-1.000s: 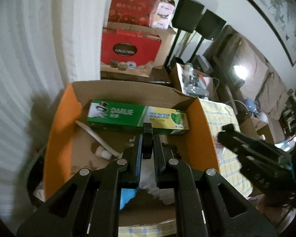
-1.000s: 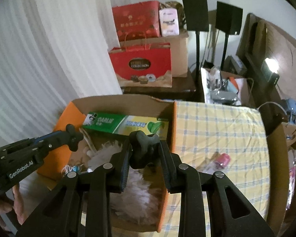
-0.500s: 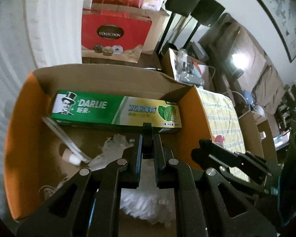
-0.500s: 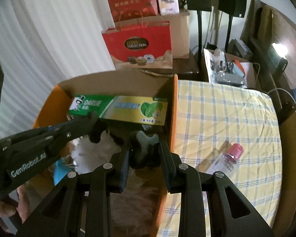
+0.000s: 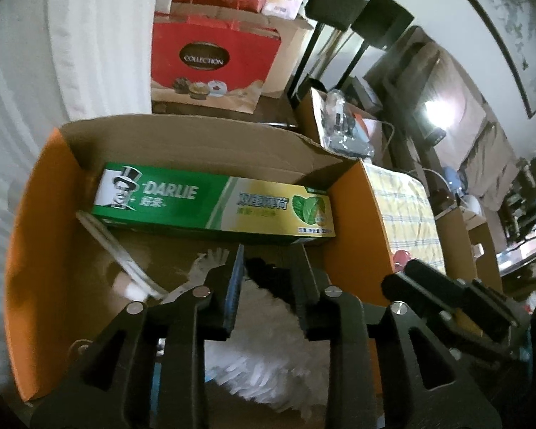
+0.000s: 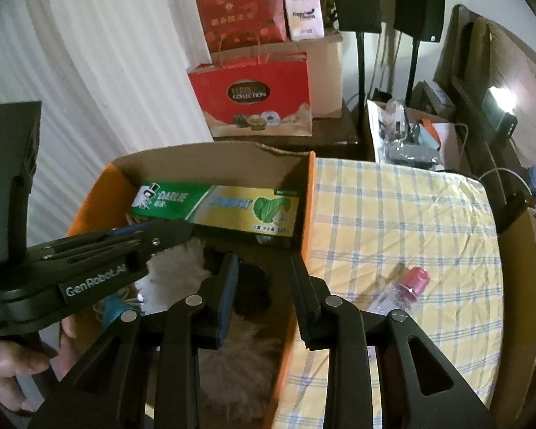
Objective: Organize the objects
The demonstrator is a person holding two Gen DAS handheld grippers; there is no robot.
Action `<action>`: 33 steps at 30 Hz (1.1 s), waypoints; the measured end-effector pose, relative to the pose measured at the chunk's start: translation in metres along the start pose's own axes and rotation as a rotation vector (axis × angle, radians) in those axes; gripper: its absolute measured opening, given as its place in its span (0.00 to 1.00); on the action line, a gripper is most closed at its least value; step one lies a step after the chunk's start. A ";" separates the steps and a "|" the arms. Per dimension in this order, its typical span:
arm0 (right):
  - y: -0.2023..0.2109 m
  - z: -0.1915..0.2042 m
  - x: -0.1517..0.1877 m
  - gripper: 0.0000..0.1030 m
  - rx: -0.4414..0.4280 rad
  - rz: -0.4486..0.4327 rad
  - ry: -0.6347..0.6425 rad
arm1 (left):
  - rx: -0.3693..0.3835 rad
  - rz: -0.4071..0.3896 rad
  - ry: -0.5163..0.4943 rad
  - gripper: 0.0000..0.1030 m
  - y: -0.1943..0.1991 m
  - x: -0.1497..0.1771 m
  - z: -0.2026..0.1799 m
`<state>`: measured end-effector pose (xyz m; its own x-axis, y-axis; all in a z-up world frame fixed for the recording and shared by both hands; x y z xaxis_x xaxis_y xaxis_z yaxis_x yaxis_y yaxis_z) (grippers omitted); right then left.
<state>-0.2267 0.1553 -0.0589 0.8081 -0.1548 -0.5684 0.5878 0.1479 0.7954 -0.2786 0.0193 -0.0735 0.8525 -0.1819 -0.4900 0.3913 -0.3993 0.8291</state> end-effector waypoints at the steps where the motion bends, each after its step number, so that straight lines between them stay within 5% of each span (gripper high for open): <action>1: 0.003 -0.001 0.000 0.30 -0.001 -0.006 -0.003 | -0.009 -0.006 -0.005 0.29 0.003 0.000 0.001; 8: 0.018 -0.002 -0.001 0.36 0.026 -0.042 0.012 | -0.076 -0.055 -0.026 0.52 0.027 0.003 0.008; 21: 0.040 -0.012 -0.003 0.77 0.068 -0.094 0.010 | -0.105 -0.124 -0.043 0.92 0.058 0.014 0.011; 27: 0.051 -0.015 0.000 0.87 0.069 -0.108 0.000 | -0.128 -0.157 -0.066 0.98 0.069 0.022 0.007; 30: 0.055 -0.017 0.004 1.00 0.065 -0.109 0.001 | -0.137 -0.178 -0.080 1.00 0.076 0.027 0.003; 33: 0.060 -0.018 0.009 1.00 0.055 -0.112 0.006 | -0.141 -0.197 -0.092 1.00 0.084 0.033 -0.002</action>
<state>-0.1832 0.1800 -0.0200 0.7377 -0.1614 -0.6555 0.6716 0.0759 0.7370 -0.2171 -0.0185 -0.0193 0.7226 -0.1966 -0.6627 0.5964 -0.3075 0.7415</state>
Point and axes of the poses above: each gripper's, at about its wrist camera, not at the fingertips, and y roughly against the way its jaws point, z to its left, x to its underside, the point moved 5 cm from there along -y, roughly the way its jaws point, and after that the axes turned 5 degrees about -y, right-handed, at the moved point
